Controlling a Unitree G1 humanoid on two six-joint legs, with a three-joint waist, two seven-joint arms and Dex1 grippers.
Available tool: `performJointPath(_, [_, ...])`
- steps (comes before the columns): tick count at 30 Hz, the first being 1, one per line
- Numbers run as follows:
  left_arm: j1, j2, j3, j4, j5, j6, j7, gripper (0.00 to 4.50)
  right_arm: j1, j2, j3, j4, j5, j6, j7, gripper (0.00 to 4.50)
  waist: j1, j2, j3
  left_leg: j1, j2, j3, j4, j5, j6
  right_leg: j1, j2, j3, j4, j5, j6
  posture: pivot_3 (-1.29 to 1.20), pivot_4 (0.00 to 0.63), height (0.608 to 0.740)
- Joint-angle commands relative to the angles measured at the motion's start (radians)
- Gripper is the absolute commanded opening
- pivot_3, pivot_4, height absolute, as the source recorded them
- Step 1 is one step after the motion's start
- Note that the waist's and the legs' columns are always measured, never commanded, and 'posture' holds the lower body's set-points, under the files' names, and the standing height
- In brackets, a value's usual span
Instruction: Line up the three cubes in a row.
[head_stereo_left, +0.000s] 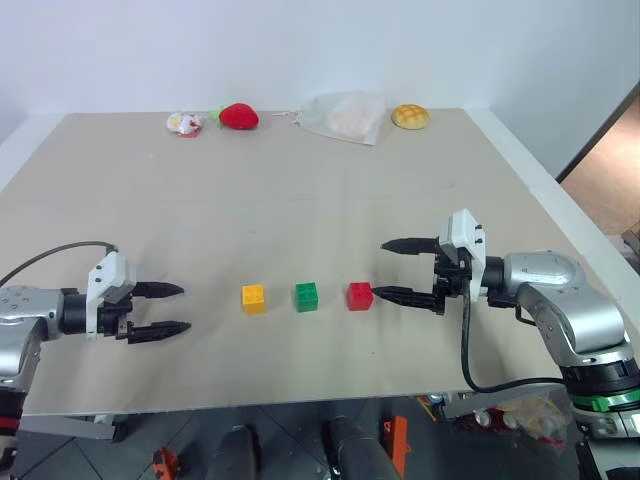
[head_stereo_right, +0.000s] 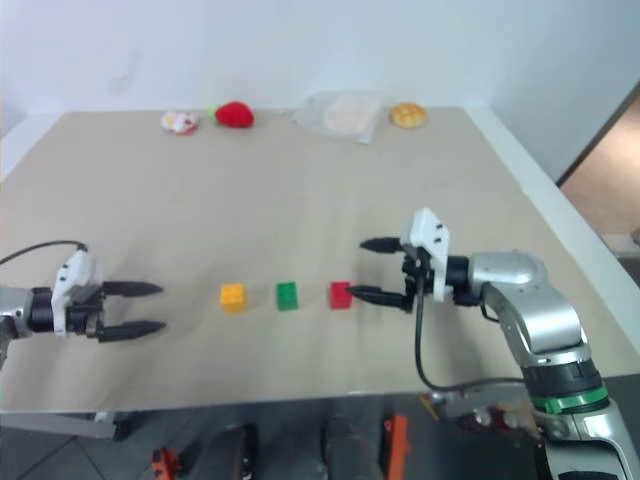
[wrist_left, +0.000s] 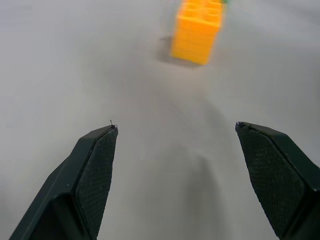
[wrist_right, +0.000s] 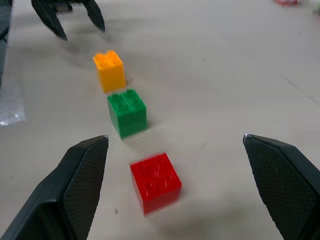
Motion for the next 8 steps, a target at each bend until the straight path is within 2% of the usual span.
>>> performJointPath(1, [0.010,-0.023,0.067,-0.093,-0.008,0.076,0.168,3.90,0.027,-0.023,-0.051,0.037,-0.021,-0.048,0.000,4.50,0.000,0.000,0.000,0.000,0.000,0.000,0.000,0.000,0.000,0.000,0.000,0.000,0.000,0.000,0.000,0.00,0.150,0.739])
performJointPath(8, [0.055,-0.058,0.098,-0.238,-0.116,0.210,0.247,3.90,0.021,-0.013,-0.081,0.090,-0.028,-0.056,-0.033,4.50,-0.006,0.000,0.000,0.001,0.000,0.001,-0.001,0.000,0.000,0.000,0.001,0.000,0.000,0.000,0.000,0.00,0.150,0.739])
